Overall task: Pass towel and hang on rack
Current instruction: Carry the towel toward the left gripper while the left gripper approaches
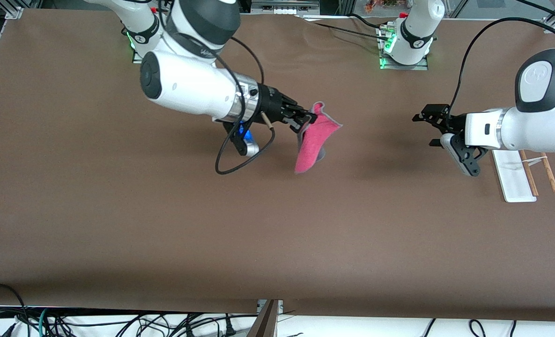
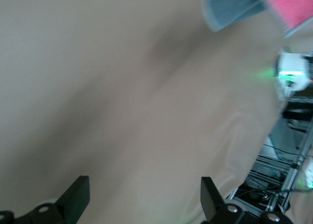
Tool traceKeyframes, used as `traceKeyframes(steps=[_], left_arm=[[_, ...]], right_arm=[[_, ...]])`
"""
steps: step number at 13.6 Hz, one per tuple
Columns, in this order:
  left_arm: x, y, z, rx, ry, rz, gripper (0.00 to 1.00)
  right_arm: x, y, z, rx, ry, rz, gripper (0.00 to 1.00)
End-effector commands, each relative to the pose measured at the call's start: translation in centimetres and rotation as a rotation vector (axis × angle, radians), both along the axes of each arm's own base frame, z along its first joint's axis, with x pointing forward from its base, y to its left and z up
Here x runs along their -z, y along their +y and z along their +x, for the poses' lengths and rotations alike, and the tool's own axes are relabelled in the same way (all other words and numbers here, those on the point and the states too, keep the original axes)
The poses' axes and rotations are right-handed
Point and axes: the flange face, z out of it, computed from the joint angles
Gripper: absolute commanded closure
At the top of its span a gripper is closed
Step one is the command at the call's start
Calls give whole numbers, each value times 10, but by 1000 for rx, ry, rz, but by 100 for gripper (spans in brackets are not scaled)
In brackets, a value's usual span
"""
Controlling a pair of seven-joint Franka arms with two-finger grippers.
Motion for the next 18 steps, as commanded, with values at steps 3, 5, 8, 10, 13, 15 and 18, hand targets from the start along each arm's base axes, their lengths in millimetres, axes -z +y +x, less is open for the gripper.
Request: traceKeyframes(steps=[3,5,8,10,13,15,18], left_arm=[[-7,-38,4,240,-193,-326,0],[-17,-57,4,342,-309,-439,0],[-34,-67,0,439,-415,-508,2],[-39,-82,-6,487,-446,-550,8],[-45,-98,-7,500,-477,-553,13],[-47,-110,-11,511,-495,-549,31],[-50,-118,-12,527,-515,-541,100]], right_arm=[[-14,39,-19,148,48,67,100],[-12,51,-29,147,61,66,100],[-14,57,-35,151,53,72,100],[-14,57,-35,152,51,71,100],[-14,57,-35,151,52,71,100],[-14,57,-35,152,51,71,100],[-14,57,-35,153,50,71,100]])
